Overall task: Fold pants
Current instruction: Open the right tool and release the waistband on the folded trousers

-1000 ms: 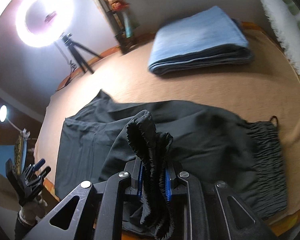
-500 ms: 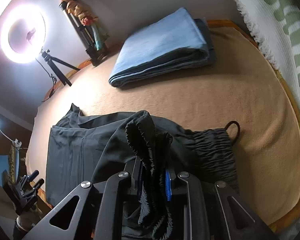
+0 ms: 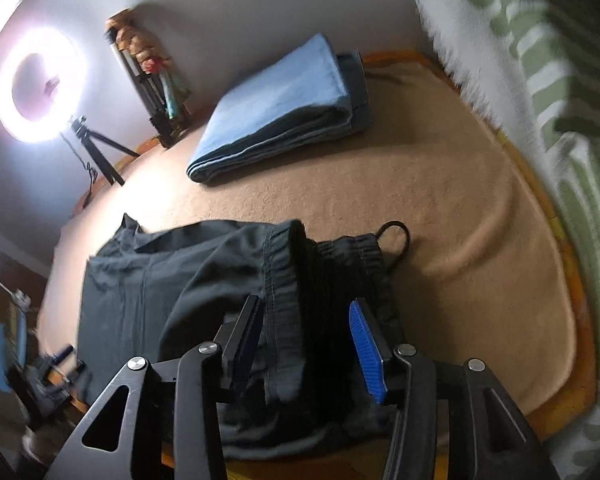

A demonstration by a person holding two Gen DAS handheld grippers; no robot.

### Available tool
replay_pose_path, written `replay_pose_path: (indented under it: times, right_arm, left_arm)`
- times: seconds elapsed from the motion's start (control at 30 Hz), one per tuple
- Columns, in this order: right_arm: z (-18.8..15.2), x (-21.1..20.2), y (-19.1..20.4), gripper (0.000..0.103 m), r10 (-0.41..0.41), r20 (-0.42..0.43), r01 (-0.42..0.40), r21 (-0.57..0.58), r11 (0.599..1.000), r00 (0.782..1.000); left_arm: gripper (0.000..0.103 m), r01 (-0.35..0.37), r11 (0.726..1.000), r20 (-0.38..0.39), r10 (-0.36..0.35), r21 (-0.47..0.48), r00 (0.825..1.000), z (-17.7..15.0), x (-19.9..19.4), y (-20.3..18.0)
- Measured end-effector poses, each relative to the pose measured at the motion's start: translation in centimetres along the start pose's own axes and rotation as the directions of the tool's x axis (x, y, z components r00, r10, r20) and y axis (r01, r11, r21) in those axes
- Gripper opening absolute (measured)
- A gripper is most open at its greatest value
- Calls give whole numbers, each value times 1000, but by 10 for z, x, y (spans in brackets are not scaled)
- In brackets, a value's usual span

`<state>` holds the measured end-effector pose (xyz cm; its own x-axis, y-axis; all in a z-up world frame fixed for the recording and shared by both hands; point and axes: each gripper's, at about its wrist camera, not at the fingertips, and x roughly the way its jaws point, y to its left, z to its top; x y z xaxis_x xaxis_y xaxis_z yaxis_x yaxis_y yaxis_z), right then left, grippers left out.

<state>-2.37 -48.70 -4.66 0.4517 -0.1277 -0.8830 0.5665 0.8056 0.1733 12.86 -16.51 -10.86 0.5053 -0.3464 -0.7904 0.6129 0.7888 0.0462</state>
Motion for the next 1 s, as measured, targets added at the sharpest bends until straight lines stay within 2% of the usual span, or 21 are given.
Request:
replay_pose_path:
  times: [0.13, 0.23, 0.33, 0.4, 0.5, 0.63, 0.77, 0.9, 1.0]
  right_arm:
    - [-12, -6, 26, 48, 27, 43, -22, -92, 995, 999]
    - [-14, -1, 45, 48, 50, 46, -42, -162, 986, 998]
    - [-15, 18, 55, 46, 18, -13, -21, -195, 981, 1000]
    - [-15, 33, 51, 45, -20, -65, 7, -193, 981, 998]
    - [-17, 42, 40, 45, -51, -96, 33, -184, 982, 994]
    - [-16, 40, 38, 44, -77, -111, 56, -184, 981, 991]
    - [-13, 32, 57, 48, -152, -92, 128, -229, 965, 984]
    - [-8, 12, 86, 48, -87, -41, 74, -253, 965, 995]
    - [-4, 0, 122, 52, -3, -8, 1, -294, 956, 1000]
  left_arm:
    - [53, -7, 999, 0, 7, -37, 1000, -3, -4, 10]
    - [53, -5, 997, -9, 5, -71, 1000, -7, -5, 18]
    - [53, -10, 997, -14, 9, -74, 1000, -12, -7, 20]
    - [53, -9, 997, -17, 7, -76, 1000, -15, -8, 22]
    - [53, -1, 997, -25, -1, -80, 1000, -18, -10, 23]
    - [53, 26, 992, -32, -30, -120, 999, -21, -12, 27]
    - [53, 68, 981, -36, -76, -182, 996, -24, -12, 28]
    - [53, 84, 973, -39, -95, -215, 995, -28, -9, 24]
    - [53, 94, 963, -41, -108, -254, 993, -30, -4, 25]
